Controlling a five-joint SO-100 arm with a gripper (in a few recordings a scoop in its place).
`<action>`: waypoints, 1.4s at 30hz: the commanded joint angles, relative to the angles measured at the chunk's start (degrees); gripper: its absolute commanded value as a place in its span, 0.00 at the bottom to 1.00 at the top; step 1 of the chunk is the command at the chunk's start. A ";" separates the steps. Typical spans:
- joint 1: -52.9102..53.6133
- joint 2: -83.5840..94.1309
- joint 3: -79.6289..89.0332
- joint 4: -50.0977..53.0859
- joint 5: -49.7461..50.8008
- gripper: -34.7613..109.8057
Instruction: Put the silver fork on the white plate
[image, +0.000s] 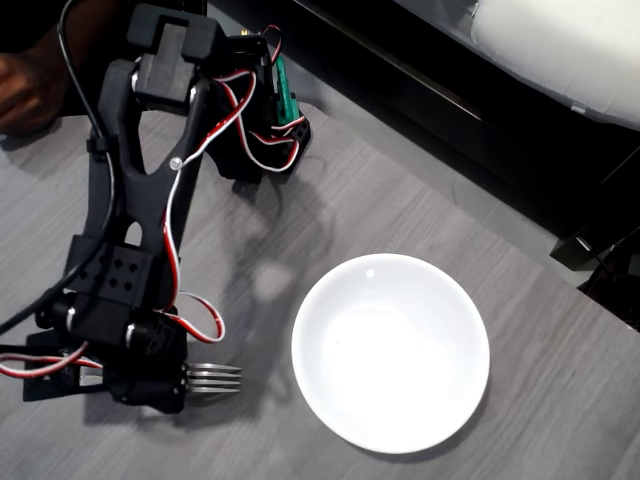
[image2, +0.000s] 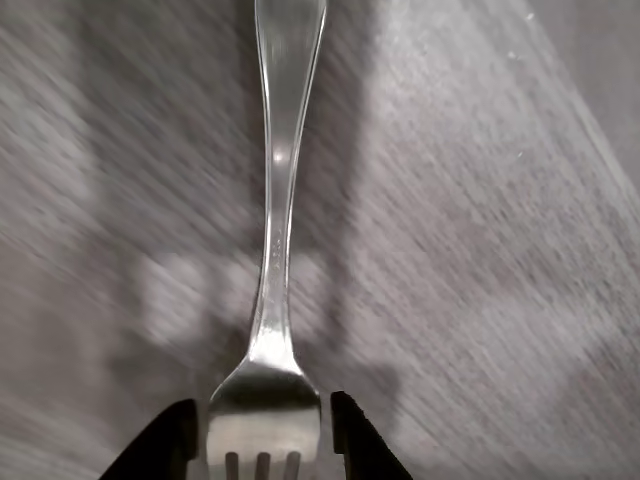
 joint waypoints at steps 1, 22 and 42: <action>-0.09 0.26 -2.20 -0.26 -0.35 0.32; 0.26 0.53 -2.81 -0.35 -0.44 0.34; 0.70 5.45 -6.15 2.64 -1.14 0.40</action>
